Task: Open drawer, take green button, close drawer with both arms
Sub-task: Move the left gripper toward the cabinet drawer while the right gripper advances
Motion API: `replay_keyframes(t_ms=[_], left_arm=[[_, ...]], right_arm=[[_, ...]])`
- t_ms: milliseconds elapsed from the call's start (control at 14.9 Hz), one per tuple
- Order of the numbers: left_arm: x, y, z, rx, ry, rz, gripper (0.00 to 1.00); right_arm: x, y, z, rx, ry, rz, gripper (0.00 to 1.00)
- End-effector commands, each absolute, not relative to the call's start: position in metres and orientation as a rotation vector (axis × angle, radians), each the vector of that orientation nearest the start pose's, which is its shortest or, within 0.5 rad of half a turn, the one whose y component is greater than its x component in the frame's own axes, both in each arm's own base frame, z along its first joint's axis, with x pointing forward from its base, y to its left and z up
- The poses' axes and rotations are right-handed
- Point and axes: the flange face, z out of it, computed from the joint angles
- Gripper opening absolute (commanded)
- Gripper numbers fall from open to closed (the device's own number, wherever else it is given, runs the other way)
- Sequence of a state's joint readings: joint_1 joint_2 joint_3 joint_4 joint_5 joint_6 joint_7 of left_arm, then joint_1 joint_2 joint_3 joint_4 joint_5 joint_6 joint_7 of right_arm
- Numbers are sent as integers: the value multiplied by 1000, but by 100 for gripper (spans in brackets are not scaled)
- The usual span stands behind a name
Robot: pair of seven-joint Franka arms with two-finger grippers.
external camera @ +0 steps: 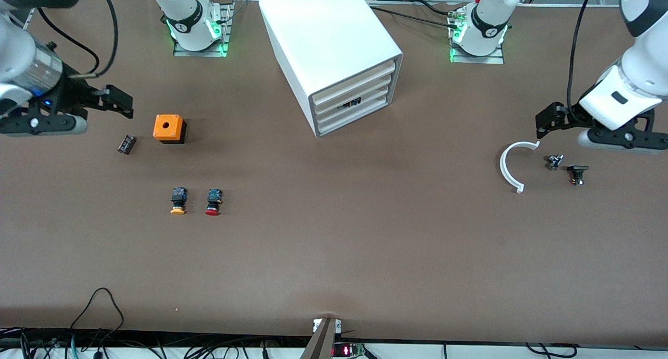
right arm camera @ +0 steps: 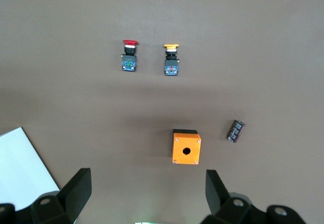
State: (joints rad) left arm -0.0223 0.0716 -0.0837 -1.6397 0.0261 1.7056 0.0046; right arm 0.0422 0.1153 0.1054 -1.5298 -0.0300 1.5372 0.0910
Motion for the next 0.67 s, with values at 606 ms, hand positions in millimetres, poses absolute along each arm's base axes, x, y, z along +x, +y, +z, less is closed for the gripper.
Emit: replay_keyframes(t_ms=[606], left_arm=[[605,-129,390,-3557,373,792,100]], right_arm=[[629,166,480,-3139,267,81,100]])
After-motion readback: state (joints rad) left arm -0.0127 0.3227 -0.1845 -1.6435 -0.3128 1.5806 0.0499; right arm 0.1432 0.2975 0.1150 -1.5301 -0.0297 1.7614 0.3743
